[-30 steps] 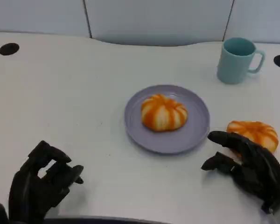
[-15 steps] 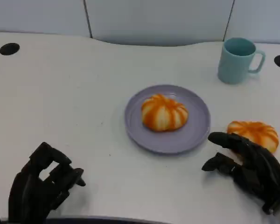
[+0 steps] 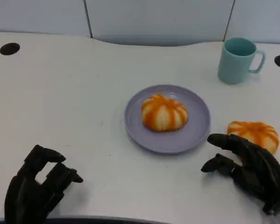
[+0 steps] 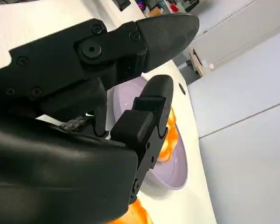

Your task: Grasp the bread from the table and place it into the plate.

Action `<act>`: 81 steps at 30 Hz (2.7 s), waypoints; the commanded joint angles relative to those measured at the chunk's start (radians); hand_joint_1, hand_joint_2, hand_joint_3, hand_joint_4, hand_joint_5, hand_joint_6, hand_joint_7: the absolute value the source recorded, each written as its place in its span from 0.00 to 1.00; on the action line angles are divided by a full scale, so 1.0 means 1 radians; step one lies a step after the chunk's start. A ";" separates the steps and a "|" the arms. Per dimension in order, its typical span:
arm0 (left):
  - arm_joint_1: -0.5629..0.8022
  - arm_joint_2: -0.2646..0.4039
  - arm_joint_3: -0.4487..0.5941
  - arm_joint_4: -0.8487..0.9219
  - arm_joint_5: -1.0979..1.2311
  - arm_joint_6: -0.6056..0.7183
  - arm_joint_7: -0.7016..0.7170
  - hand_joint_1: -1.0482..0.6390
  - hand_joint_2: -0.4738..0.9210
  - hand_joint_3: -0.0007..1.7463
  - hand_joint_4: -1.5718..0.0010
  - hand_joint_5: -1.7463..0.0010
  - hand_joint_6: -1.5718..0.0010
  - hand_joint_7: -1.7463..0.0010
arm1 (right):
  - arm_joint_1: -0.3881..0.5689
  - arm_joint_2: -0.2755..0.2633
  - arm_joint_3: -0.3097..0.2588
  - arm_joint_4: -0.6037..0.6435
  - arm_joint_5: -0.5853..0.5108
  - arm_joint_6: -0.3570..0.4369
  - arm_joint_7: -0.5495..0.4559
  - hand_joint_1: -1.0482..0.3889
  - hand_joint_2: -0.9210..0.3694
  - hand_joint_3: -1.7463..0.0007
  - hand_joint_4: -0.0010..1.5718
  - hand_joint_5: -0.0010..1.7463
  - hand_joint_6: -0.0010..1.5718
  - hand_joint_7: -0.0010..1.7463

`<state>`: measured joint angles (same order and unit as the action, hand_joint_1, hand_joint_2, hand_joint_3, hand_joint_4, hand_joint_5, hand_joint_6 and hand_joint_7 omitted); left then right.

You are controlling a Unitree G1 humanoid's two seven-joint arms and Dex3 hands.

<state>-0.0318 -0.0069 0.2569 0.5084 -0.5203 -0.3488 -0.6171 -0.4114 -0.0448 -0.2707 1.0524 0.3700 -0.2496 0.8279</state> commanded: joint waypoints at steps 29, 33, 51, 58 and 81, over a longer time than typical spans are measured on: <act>0.033 0.020 -0.012 -0.075 -0.003 0.096 -0.043 0.35 0.98 0.00 0.76 0.00 0.80 0.18 | 0.069 -0.027 0.027 -0.034 -0.011 0.069 0.057 0.45 0.00 0.94 0.46 0.64 0.60 0.18; 0.040 0.025 -0.015 -0.085 0.000 0.115 -0.060 0.36 0.99 0.01 0.77 0.01 0.80 0.21 | 0.075 -0.031 0.039 -0.063 -0.010 0.103 0.057 0.43 0.00 0.92 0.46 0.62 0.60 0.18; 0.033 0.030 0.006 -0.079 -0.040 0.170 -0.127 0.35 1.00 0.00 0.75 0.09 0.75 0.34 | 0.095 -0.023 0.047 -0.134 -0.007 0.165 0.036 0.45 0.00 0.93 0.48 0.61 0.61 0.18; 0.032 0.030 0.007 -0.079 -0.040 0.171 -0.127 0.35 0.99 0.00 0.75 0.10 0.75 0.34 | 0.098 -0.023 0.047 -0.137 -0.009 0.165 0.039 0.45 0.00 0.93 0.48 0.61 0.61 0.18; 0.033 0.024 0.012 -0.086 -0.038 0.177 -0.109 0.36 0.98 0.00 0.76 0.09 0.76 0.32 | 0.098 -0.024 0.050 -0.130 -0.013 0.146 0.039 0.44 0.00 0.93 0.46 0.62 0.60 0.18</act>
<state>0.0049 0.0034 0.2601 0.4304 -0.5588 -0.1696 -0.7238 -0.3418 -0.0652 -0.2257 0.9064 0.3668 -0.1140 0.8762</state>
